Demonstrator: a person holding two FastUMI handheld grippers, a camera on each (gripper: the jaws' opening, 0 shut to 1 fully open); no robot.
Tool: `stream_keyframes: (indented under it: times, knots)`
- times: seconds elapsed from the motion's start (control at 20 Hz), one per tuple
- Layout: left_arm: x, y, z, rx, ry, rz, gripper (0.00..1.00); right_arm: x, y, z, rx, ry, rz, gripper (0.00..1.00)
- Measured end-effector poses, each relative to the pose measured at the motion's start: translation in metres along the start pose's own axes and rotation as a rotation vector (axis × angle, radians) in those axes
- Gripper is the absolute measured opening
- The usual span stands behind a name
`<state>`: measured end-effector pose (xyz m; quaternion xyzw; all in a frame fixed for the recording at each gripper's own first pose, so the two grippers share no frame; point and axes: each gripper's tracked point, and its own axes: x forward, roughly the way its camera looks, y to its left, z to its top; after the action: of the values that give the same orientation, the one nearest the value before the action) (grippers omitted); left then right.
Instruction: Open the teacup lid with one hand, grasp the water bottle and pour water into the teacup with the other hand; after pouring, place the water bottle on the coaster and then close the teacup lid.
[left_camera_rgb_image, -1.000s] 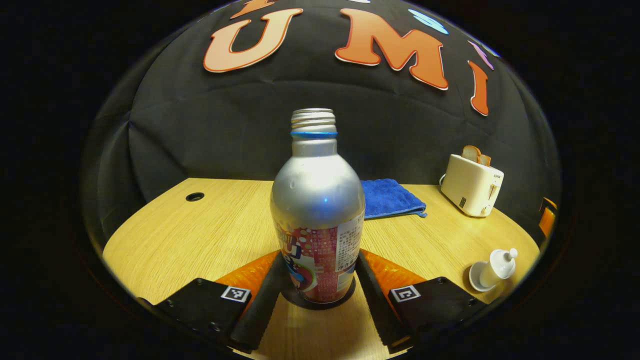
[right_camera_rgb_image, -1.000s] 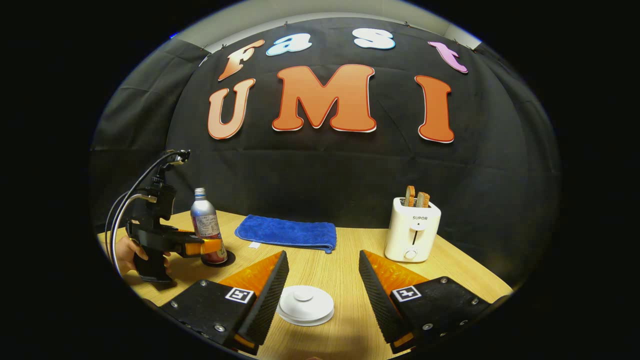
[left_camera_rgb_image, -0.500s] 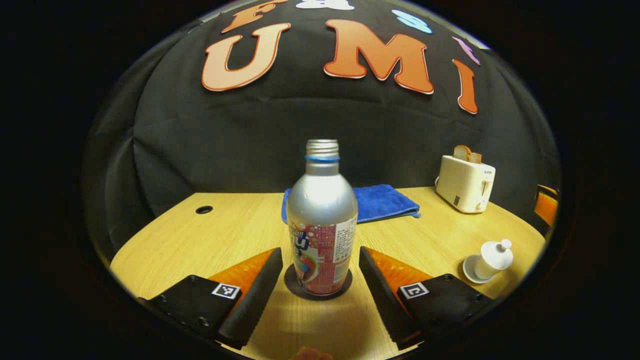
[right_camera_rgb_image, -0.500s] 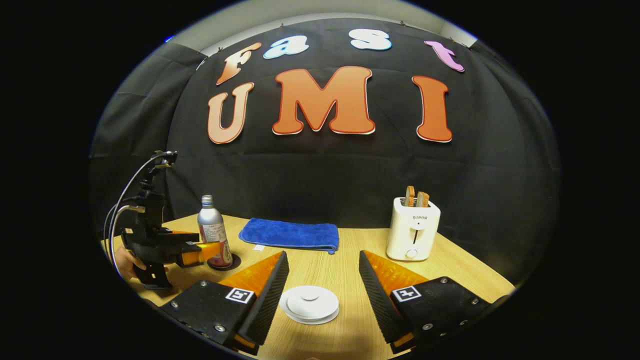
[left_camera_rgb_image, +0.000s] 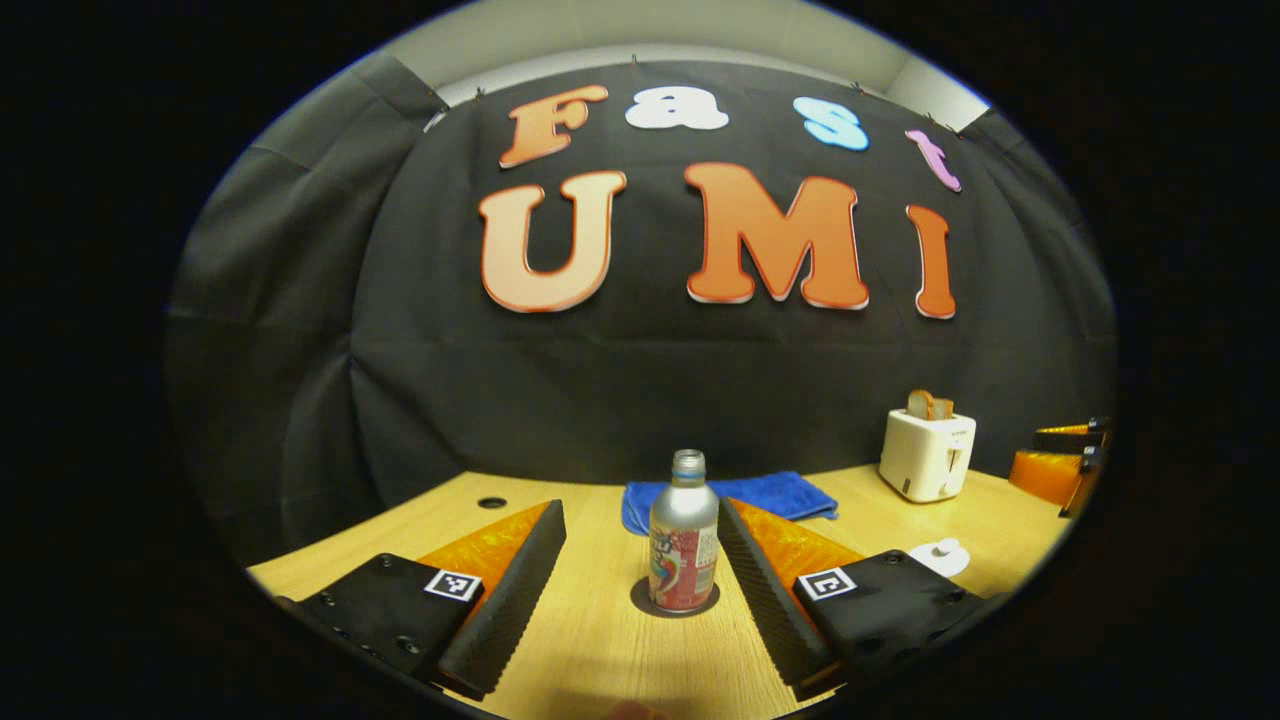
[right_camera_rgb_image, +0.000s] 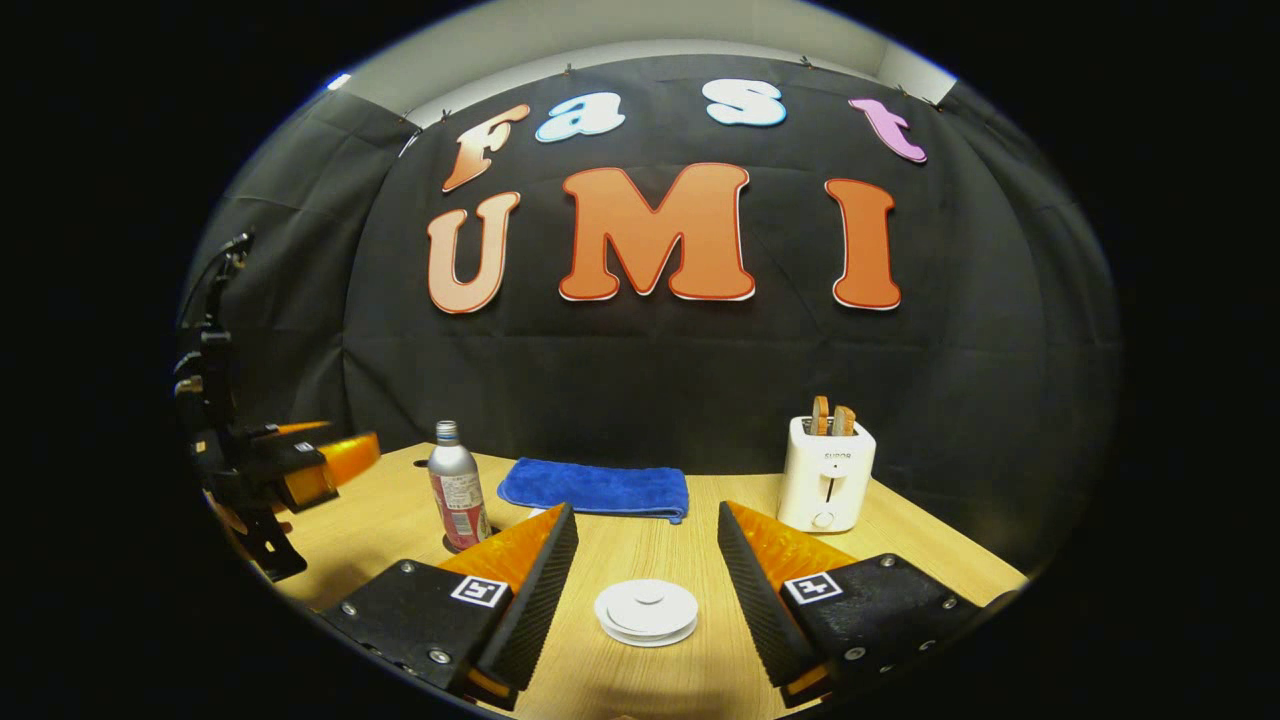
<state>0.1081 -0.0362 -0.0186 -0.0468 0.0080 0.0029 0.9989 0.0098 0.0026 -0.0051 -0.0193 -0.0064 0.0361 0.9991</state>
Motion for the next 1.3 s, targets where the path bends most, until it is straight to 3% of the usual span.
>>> stream_keyframes:
  times: [0.25, 0.45, 0.5, 0.55, 0.85, 0.9, 0.95, 1.3]
  knots:
    - [-0.047, 0.004, 0.049, -0.002, -0.116, 0.038, 0.99, -0.019, 0.011, 0.023, 0.008, -0.043, 0.008, 0.85]
    - [-0.073, 0.01, 0.054, 0.006, -0.149, 0.05, 0.99, -0.036, 0.017, 0.03, 0.02, -0.084, -0.001, 0.85]
    - [-0.076, 0.014, 0.054, 0.011, -0.16, 0.065, 0.99, -0.038, 0.019, 0.028, 0.015, -0.088, -0.001, 0.89]
    - [-0.078, 0.02, 0.05, 0.01, -0.157, 0.082, 0.99, -0.04, 0.02, 0.023, 0.016, -0.079, -0.004, 0.85]
    - [-0.084, 0.038, 0.034, 0.04, -0.12, 0.112, 0.99, -0.038, 0.023, 0.016, 0.028, -0.062, -0.02, 0.85]
    - [-0.083, 0.041, 0.034, 0.053, -0.119, 0.124, 0.99, -0.037, 0.023, 0.017, 0.038, -0.061, -0.018, 0.81]
    - [-0.08, 0.043, 0.035, 0.057, -0.121, 0.129, 0.99, -0.036, 0.023, 0.016, 0.049, -0.059, -0.014, 0.85]
    - [-0.072, 0.035, 0.035, 0.02, -0.139, 0.112, 0.99, -0.031, -0.001, 0.017, 0.075, -0.057, -0.058, 0.85]
